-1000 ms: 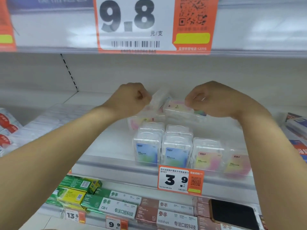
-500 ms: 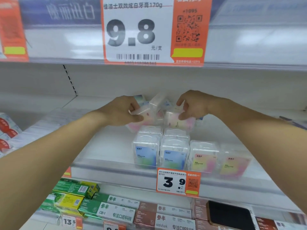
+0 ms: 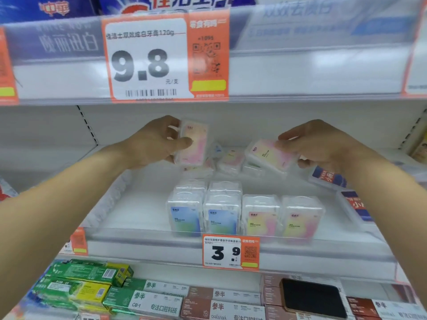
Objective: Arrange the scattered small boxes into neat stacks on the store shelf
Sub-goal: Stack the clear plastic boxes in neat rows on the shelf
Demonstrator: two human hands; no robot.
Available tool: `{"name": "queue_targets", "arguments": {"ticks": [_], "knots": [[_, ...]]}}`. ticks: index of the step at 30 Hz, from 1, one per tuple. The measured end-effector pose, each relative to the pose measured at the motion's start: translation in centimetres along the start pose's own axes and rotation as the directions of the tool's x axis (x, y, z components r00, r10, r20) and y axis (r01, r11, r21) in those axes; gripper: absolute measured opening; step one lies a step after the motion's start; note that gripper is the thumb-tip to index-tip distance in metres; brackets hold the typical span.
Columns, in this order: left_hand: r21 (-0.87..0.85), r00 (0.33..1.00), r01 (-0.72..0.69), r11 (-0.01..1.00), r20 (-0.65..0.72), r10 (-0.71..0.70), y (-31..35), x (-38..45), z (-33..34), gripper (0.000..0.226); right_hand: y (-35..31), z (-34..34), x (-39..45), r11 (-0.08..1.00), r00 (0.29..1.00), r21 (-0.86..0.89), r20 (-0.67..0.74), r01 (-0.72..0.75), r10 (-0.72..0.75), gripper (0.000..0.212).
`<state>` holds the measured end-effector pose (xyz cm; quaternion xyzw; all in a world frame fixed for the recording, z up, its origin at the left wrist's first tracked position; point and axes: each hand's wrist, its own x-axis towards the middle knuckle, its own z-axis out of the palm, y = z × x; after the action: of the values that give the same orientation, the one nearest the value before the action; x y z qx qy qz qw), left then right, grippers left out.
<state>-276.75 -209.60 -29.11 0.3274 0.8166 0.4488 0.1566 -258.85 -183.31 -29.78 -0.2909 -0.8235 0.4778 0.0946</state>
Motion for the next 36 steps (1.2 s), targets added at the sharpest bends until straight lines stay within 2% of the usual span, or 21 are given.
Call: {"name": "queue_targets", "arguments": {"ticks": [3,6,13,15,19,22,25,27,30,32,34,36], "knots": [[-0.064,0.999,-0.020,0.998,-0.050,0.017,2.1,0.7,1.4,0.034,1.3,-1.0,-1.5,0.986,0.998,0.156,0.047,-0.052,0.045,0.021],[-0.109,0.997,-0.072,0.991,-0.023,0.070,4.0,1.1,3.6,0.043,3.0,-1.4,-2.6,0.963,0.996,0.262,0.075,-0.058,0.040,0.015],[0.073,0.964,-0.154,0.985,0.229,0.133,7.0,1.6,9.1,0.045,7.0,-1.6,-4.3,0.941,1.000,0.338,0.002,0.013,-0.014,0.026],[0.147,0.950,-0.189,0.971,0.278,0.142,7.5,1.7,10.1,0.043,7.9,-1.3,-4.4,0.955,0.999,0.296,0.032,0.001,-0.011,0.030],[0.387,0.938,-0.230,0.893,0.332,0.098,8.2,2.1,11.5,0.039,8.6,-1.2,-4.2,0.999,0.999,0.040,0.053,0.008,-0.010,0.033],[0.422,0.924,-0.205,0.883,0.380,0.033,8.2,2.4,12.0,0.040,8.0,-1.8,-4.7,0.995,0.998,-0.090,0.049,0.048,-0.044,0.043],[0.422,0.893,-0.172,0.890,0.449,-0.040,8.3,2.4,12.5,0.045,7.6,-1.8,-4.8,0.996,0.996,-0.022,0.033,0.082,-0.081,0.045],[0.473,0.864,-0.194,0.859,0.497,-0.079,8.2,2.5,12.9,0.046,7.7,-1.6,-4.7,0.995,0.995,0.004,0.020,0.101,-0.101,0.044],[0.505,0.854,-0.248,0.827,0.517,-0.060,8.2,2.8,13.1,0.031,7.7,-1.6,-4.6,0.995,0.995,0.028,0.041,0.095,-0.096,0.057],[0.495,0.850,-0.233,0.837,0.522,-0.072,8.2,2.6,12.9,0.025,7.7,-1.5,-4.6,0.993,0.992,0.062,0.061,0.104,-0.108,0.042],[0.511,0.843,-0.265,0.818,0.534,-0.061,8.0,2.6,12.9,0.034,7.8,-1.5,-4.6,0.992,0.990,0.053,0.074,0.116,-0.119,0.030],[0.518,0.838,-0.326,0.791,0.546,-0.012,7.6,2.7,13.0,0.035,7.8,-1.5,-4.9,0.992,0.989,0.008,0.080,0.124,-0.124,0.033]]}}
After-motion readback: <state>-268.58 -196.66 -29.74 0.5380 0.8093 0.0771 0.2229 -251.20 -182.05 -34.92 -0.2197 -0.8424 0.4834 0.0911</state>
